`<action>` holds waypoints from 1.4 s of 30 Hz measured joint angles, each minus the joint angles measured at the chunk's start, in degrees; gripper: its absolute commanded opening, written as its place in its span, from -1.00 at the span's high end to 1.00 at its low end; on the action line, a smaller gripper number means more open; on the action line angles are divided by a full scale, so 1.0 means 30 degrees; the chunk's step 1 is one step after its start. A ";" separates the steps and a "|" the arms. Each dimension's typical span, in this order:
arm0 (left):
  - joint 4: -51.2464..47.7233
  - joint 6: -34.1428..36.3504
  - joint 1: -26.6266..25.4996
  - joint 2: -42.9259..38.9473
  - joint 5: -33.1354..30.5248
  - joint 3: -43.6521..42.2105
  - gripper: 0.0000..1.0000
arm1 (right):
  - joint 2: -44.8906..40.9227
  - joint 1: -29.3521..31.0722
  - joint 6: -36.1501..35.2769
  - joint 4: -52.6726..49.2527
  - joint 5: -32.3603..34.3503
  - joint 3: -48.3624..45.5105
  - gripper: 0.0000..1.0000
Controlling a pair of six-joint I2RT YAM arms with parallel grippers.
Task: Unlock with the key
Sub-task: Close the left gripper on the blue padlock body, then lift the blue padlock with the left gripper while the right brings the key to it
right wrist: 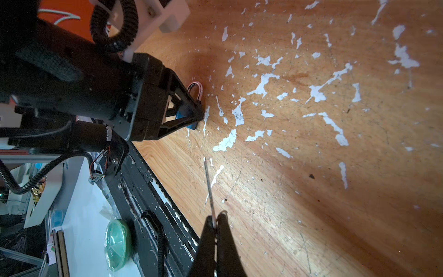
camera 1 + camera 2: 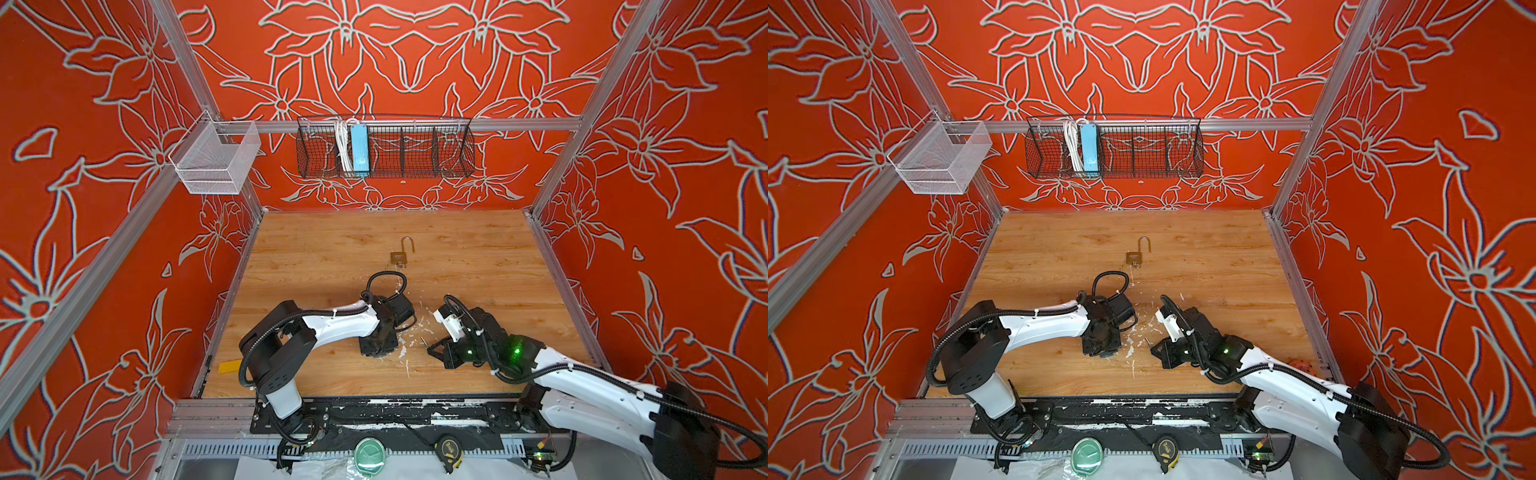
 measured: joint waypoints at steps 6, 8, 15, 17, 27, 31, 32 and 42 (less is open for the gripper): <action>0.4794 -0.1639 -0.1668 -0.6069 -0.1909 -0.2448 1.00 | 0.0772 0.0000 -0.0058 0.0124 0.0051 -0.0321 1.00; 0.8204 -0.2820 -0.2200 -0.7796 -0.2528 -0.4415 1.00 | 0.1020 0.0000 0.0022 0.0233 0.0299 -0.0321 1.00; 1.5599 -0.6164 -0.3818 -0.7359 -0.5173 -0.9143 1.00 | 0.1122 0.0131 0.0772 0.1158 0.1231 -0.0321 1.00; 1.6487 -0.6805 -0.4422 -0.7395 -0.6135 -0.9275 1.00 | 0.1246 0.0189 0.1020 0.1217 0.1304 -0.0313 1.00; 1.9081 -0.9049 -0.4816 -0.7723 -0.7898 -1.0251 1.00 | 0.1399 0.1100 0.2120 0.2018 0.1348 -0.0481 1.00; 1.9504 -0.9143 -0.4809 -0.7723 -0.7941 -1.0338 1.00 | 0.2004 0.1311 0.2098 0.2004 0.1260 0.0095 1.00; 1.9584 -0.9136 -0.4816 -0.7723 -0.7941 -1.0338 1.00 | 0.2200 0.1384 0.2091 0.2033 0.1246 0.0262 1.00; 1.9715 -0.9136 -0.4816 -0.7919 -0.7992 -1.0338 1.00 | 0.3665 0.2222 0.2011 0.2630 0.1209 0.1362 1.00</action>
